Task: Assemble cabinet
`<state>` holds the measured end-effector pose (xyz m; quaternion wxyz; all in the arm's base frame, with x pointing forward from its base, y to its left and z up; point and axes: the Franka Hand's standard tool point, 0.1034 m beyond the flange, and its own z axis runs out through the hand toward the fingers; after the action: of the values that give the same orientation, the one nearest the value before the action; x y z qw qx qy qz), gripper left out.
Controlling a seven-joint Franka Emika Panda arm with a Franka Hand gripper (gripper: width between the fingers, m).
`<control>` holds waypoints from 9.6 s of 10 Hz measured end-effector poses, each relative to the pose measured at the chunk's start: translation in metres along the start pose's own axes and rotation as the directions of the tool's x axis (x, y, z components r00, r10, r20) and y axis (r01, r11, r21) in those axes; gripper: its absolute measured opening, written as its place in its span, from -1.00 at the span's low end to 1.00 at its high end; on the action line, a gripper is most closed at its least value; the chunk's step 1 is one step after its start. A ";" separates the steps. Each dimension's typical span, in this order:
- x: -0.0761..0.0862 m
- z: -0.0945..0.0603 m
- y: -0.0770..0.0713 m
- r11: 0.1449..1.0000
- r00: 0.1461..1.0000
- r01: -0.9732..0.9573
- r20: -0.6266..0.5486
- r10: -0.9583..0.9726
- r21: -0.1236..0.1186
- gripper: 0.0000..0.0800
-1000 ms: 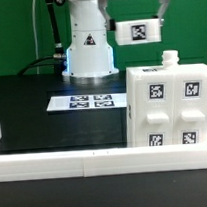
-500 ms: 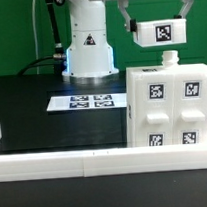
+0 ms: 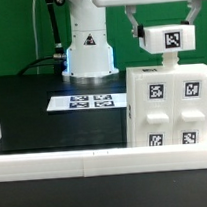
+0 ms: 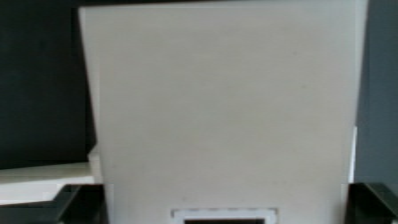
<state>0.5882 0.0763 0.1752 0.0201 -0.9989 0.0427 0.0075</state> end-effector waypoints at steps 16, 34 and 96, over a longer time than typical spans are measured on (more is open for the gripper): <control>0.013 0.017 -0.006 0.996 0.995 0.092 -0.038 -0.092 -0.004 0.41; 0.012 0.018 -0.013 0.746 0.746 -0.665 -0.024 0.666 0.038 0.41; 0.014 0.020 -0.011 0.451 0.451 0.892 0.022 -0.892 0.013 0.39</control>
Offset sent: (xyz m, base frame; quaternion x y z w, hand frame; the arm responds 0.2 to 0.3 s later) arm 0.0102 0.0067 -0.0120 0.0142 -0.0073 -0.0251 0.9996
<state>0.6026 0.0866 0.1550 0.0215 -0.8731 -0.4870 0.0088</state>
